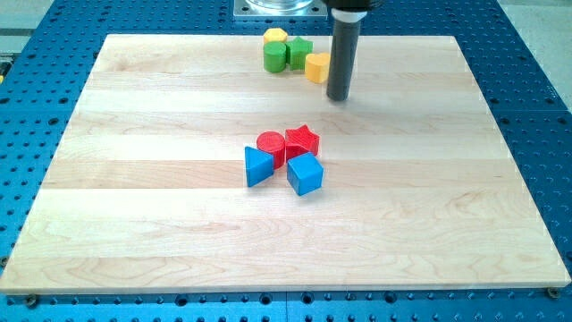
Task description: Seperate the red blocks from the blue blocks
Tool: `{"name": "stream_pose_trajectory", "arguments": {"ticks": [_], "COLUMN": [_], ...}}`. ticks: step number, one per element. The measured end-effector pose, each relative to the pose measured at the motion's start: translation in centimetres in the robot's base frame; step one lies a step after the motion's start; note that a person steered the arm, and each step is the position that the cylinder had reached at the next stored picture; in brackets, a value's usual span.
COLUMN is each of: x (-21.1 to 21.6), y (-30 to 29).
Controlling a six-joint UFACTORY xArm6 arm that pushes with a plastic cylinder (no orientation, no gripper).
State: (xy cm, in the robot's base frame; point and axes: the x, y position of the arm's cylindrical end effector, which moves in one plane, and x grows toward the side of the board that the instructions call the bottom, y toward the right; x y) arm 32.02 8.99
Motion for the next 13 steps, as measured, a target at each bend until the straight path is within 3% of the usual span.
{"name": "stream_pose_trajectory", "arguments": {"ticks": [1,4,5,6,8,13], "x": [-2.4,-2.0,2.2,6.3,9.2,10.6], "y": [-1.8,-5.2,-5.6,-10.7,-19.6,-17.8]}}
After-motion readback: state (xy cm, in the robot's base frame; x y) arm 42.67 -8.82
